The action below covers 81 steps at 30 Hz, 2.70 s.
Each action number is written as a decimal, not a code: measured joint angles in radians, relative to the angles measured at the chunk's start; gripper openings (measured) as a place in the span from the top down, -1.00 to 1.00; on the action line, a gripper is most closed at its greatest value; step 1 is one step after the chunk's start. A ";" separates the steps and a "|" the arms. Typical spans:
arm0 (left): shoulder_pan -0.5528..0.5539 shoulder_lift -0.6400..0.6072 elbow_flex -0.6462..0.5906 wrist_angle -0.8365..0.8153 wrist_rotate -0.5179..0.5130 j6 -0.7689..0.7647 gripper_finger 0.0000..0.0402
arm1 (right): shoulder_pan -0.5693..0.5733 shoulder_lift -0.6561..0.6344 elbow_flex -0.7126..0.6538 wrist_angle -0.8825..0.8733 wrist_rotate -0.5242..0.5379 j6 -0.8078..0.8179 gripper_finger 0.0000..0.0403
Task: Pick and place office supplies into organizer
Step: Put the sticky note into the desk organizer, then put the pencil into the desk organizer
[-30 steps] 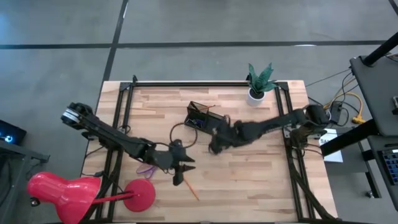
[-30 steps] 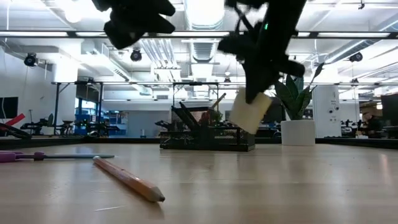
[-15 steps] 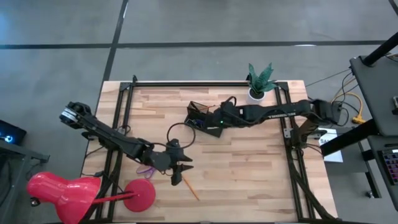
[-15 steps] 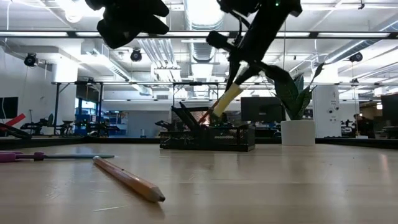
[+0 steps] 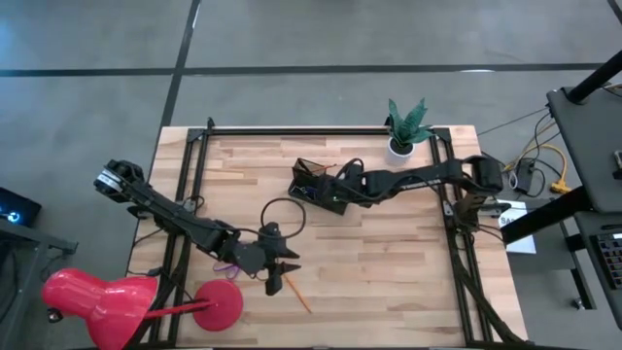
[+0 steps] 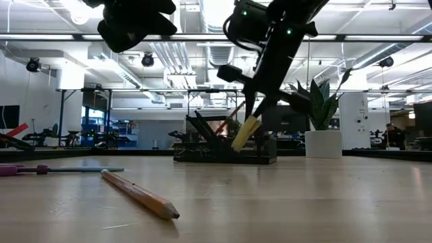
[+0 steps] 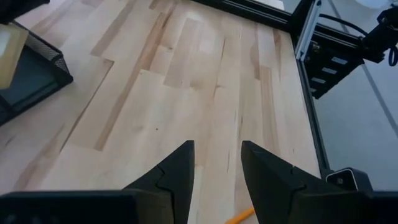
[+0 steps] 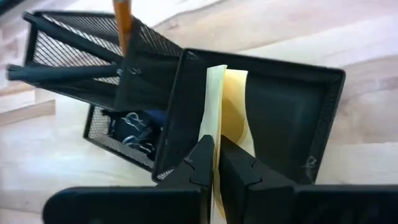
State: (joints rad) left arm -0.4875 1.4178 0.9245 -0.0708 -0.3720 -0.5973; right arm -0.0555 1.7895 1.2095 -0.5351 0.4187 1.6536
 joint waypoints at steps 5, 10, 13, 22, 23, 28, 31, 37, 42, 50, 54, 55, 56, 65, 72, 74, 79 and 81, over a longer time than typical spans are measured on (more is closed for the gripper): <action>0.000 0.000 0.000 0.000 0.000 -0.001 0.41 | 0.000 0.031 0.000 0.002 0.000 0.034 0.95; -0.006 0.000 0.000 0.000 0.000 -0.001 0.41 | 0.000 0.051 -0.001 0.054 -0.006 -0.123 0.94; -0.012 0.000 0.000 0.000 0.000 -0.001 0.41 | 0.001 0.052 0.001 0.055 -0.006 -0.192 0.85; -0.022 0.000 -0.002 0.000 0.000 -0.026 0.41 | 0.000 0.050 0.002 -0.136 -0.051 -0.220 0.38; -0.023 0.000 -0.002 0.000 0.000 -0.026 0.41 | 0.001 0.047 0.004 -0.154 -0.062 -0.231 0.34; -0.031 0.000 -0.010 0.000 0.000 -0.031 0.41 | 0.047 0.012 0.012 -0.198 -0.099 -0.469 0.20; -0.042 0.000 -0.026 0.004 0.000 -0.064 0.41 | 0.104 -0.019 0.043 -0.182 -0.110 -0.714 0.15; -0.085 0.000 -0.090 0.000 0.001 -0.163 0.41 | 0.275 -0.041 0.106 -0.187 -0.117 -1.235 0.13; -0.151 0.000 -0.141 -0.016 0.001 -0.227 0.41 | 0.428 -0.004 0.148 -0.120 -0.227 -1.515 0.14; -0.257 0.001 -0.161 -0.157 0.004 -0.367 0.41 | 0.462 0.200 0.252 -0.009 -0.242 -1.069 0.13; -0.289 0.001 -0.151 -0.142 0.006 -0.357 0.41 | 0.490 0.334 0.397 -0.011 -0.286 -0.948 0.13; -0.290 0.001 -0.151 -0.145 0.005 -0.338 0.41 | 0.507 0.365 0.438 -0.029 -0.291 -0.938 0.13; -0.292 0.001 -0.151 -0.147 0.005 -0.315 0.41 | 0.520 0.397 0.481 -0.065 -0.295 -0.909 0.13; -0.298 0.015 -0.153 -0.139 0.004 -0.182 0.41 | 0.617 0.598 0.816 -0.323 -0.101 -0.605 0.26; -0.332 0.023 -0.154 -0.102 0.007 -0.182 0.41 | 0.623 0.731 0.988 -0.376 -0.071 -0.572 0.32; -0.337 0.023 -0.154 -0.096 0.004 -0.182 0.41 | 0.630 0.755 1.012 -0.401 -0.074 -0.557 0.32; -0.341 0.023 -0.154 -0.093 0.004 -0.181 0.41 | 0.634 0.778 1.032 -0.511 -0.061 -0.527 0.32; -0.340 0.023 -0.154 -0.092 0.004 -0.181 0.41 | 0.633 0.777 1.024 -0.576 -0.041 -0.527 0.32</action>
State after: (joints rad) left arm -0.8276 1.4403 0.7704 -0.1624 -0.3677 -0.7788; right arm 0.5777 2.5668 2.2333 -1.1111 0.3777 1.1263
